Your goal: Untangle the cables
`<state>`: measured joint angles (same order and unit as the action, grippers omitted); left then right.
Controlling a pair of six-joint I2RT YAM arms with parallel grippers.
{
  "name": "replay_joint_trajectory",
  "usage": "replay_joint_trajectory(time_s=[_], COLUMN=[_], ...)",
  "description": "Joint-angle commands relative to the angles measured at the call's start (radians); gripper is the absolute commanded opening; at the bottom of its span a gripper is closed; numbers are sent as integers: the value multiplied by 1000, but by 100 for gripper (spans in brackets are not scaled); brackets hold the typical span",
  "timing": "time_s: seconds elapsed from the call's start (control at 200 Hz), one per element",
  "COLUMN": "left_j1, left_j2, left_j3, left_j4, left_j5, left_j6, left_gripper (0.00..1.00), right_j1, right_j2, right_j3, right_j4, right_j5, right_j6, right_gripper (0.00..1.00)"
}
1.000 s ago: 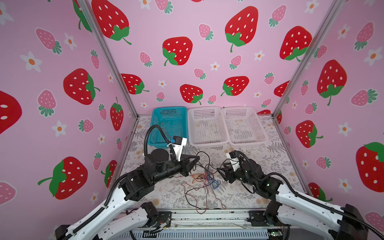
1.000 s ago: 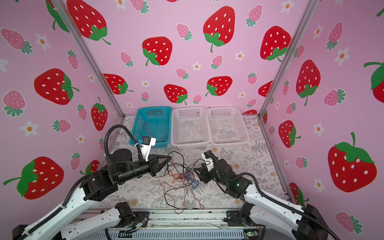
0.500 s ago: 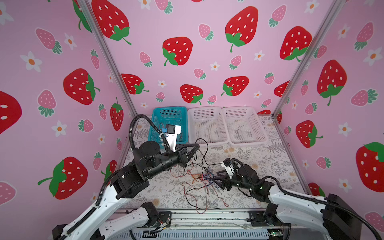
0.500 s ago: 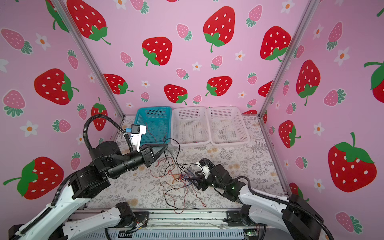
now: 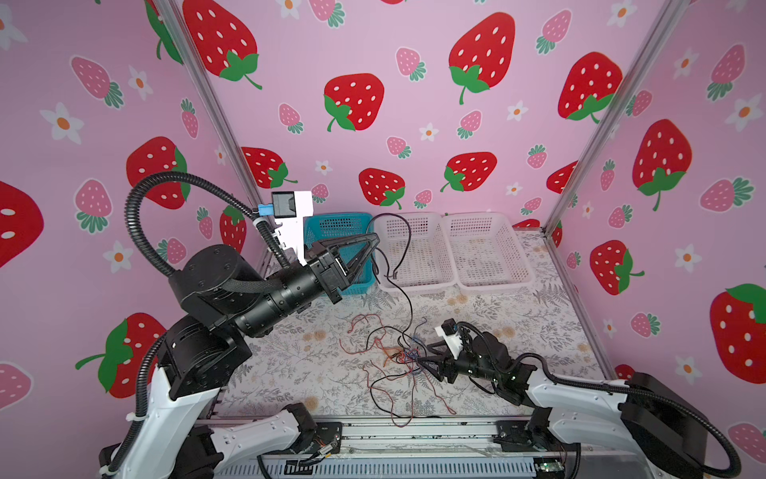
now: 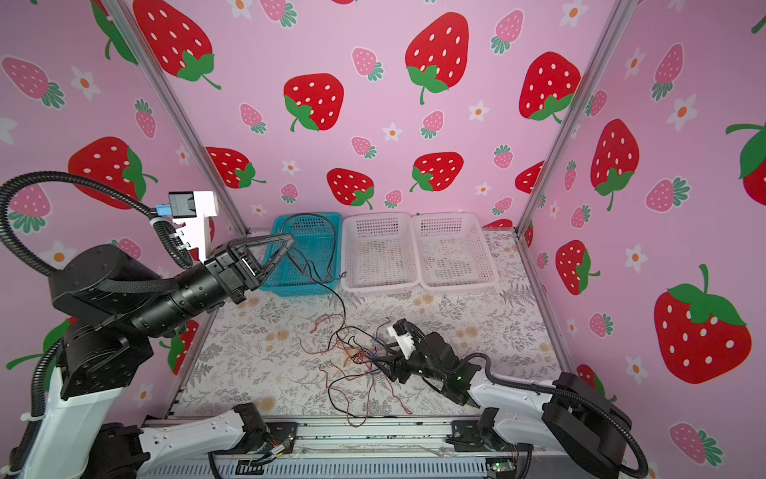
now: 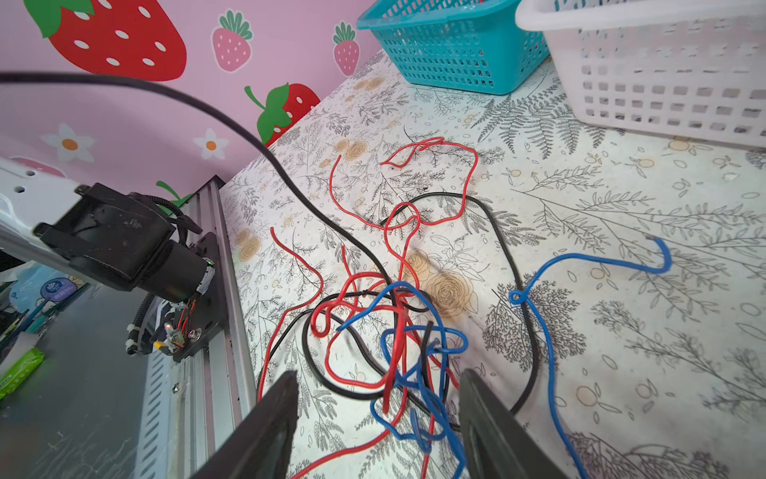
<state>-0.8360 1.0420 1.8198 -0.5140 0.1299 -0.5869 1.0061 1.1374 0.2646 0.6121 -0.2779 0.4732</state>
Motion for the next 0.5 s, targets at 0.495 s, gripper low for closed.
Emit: replay_joint_trajectory(time_s=[0.495], left_j1=[14], left_j2=[91], left_j3=[112], left_j4=[-180], left_j5=[-88], left_j6=[134], left_gripper=[0], right_j1=[16], right_j2=[-286], right_j3=[265], right_j4=[-57], right_j5=[-110], right_j6=[-156], right_gripper=[73])
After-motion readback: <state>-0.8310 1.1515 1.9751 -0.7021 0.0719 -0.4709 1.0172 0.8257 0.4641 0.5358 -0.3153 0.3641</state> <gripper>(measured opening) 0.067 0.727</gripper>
